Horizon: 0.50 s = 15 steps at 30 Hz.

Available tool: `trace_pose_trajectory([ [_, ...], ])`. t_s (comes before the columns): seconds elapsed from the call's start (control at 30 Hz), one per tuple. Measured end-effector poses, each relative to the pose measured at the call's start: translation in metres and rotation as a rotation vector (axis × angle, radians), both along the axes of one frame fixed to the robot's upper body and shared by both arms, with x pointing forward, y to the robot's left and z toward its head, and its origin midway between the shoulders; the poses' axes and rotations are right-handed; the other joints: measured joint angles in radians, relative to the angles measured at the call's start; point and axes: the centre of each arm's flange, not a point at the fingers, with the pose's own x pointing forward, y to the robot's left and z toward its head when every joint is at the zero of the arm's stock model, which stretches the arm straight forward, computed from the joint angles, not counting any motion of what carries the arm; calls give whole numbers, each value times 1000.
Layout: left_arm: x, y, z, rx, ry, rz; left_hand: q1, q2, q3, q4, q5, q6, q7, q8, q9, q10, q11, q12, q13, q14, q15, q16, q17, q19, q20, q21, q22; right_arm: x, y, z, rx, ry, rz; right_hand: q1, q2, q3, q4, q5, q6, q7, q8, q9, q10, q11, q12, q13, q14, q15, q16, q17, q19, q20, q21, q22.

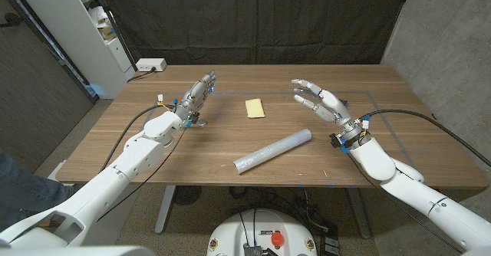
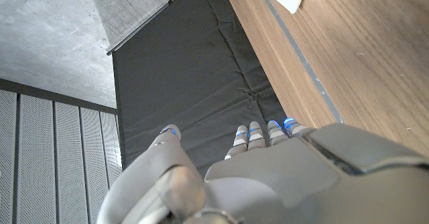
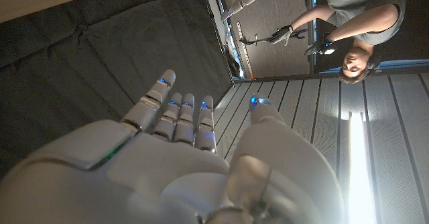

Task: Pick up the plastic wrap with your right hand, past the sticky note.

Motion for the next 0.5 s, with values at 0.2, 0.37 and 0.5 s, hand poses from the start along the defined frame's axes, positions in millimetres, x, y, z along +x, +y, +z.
trace_pose_trajectory([
  [0.2,-1,-1,2,3,-1,1,0,0,0,0,0,0,0,0,0,0,0,0,0,0,0,0,0,0,0,0,0,-1,-1,-2,-7,-6,-9,0,0,0,0,0,0,0,0,0,0,0,0,0,0,0,0,0,0,0,0,0],
  [0.37,-1,-2,2,6,0,0,0,0,0,0,0,0,0,0,0,0,0,0,0,0,0,0,0,0,0,0,0,-2,-1,-5,-13,-12,-13,0,0,4,-4,0,-4,-4,0,0,0,0,0,0,0,0,0,0,-7,7,0,0],
  [0.5,-1,-3,1,9,4,0,0,0,0,0,-7,0,0,0,0,0,0,0,0,-3,-3,0,0,0,0,0,0,-3,-1,-8,-23,-21,-20,0,0,4,-4,0,0,-11,0,0,0,0,-6,0,6,-6,0,0,-7,7,0,0],
])
